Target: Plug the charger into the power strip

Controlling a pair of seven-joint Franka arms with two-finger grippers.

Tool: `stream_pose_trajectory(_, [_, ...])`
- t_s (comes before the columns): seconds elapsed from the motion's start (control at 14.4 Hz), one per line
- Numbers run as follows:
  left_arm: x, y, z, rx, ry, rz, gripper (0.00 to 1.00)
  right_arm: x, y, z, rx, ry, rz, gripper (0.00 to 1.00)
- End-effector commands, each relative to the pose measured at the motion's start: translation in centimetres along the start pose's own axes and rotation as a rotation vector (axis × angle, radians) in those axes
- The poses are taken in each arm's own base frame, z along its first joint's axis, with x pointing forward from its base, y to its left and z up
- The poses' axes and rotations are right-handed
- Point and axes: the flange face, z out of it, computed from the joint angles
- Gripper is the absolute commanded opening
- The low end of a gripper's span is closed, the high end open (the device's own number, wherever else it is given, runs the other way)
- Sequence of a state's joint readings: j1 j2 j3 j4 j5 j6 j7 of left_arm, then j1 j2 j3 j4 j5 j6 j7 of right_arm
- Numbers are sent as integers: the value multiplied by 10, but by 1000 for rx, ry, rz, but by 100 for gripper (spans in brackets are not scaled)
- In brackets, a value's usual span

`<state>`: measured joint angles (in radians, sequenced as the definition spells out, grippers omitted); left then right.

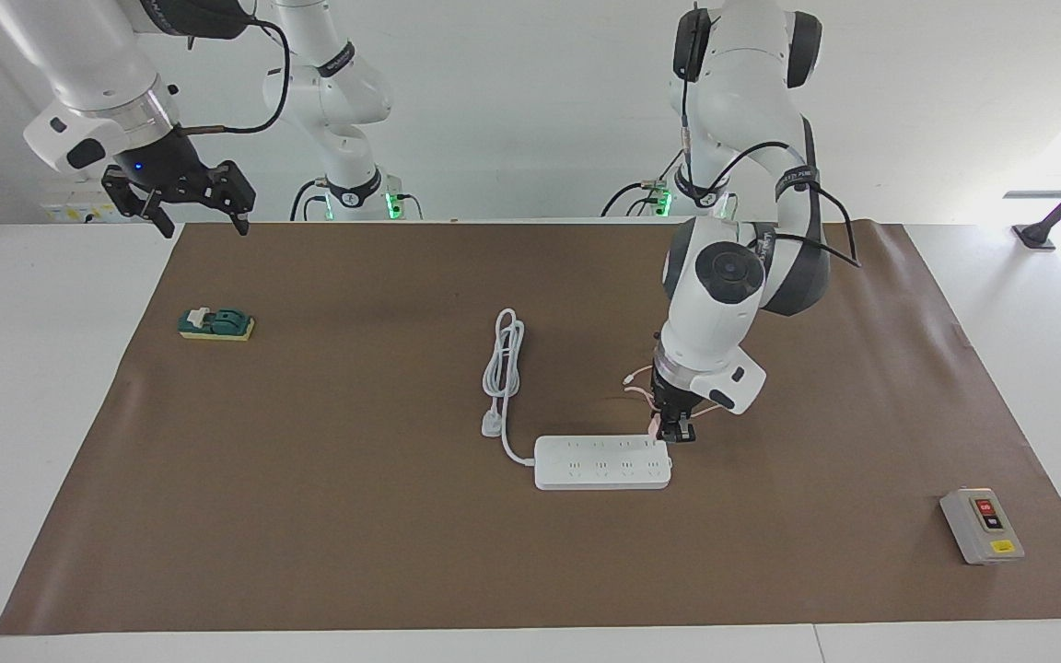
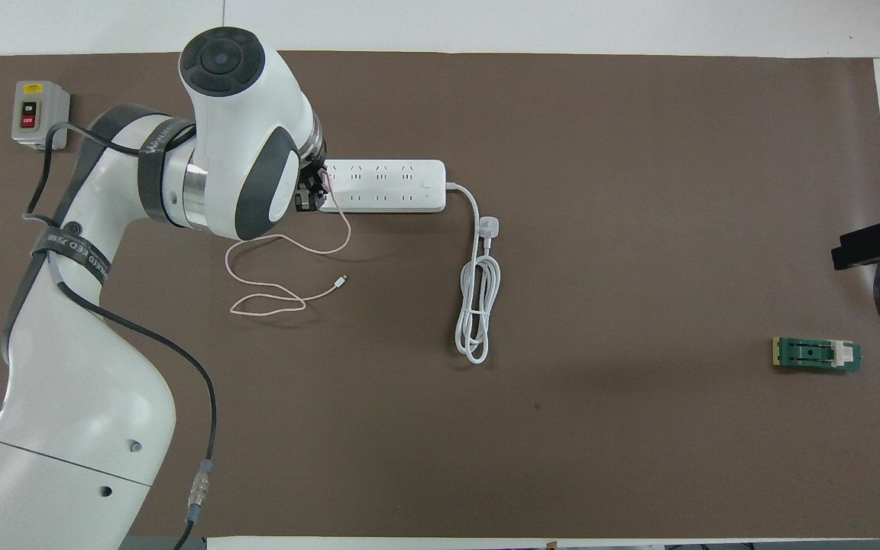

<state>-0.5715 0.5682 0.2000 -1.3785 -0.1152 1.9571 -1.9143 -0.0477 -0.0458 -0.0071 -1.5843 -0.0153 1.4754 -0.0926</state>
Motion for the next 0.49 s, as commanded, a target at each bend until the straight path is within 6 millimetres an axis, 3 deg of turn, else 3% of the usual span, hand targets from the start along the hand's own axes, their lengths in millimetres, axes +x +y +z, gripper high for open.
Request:
stream_pose_trajectory(0.0, [-4, 4, 6, -4, 22, -9, 0, -8, 4, 0, 24, 12, -4, 100])
stream_pose_trajectory(0.42, [-4, 6, 25, 18, 37, 8, 0, -8, 1, -1, 20, 10, -13, 100])
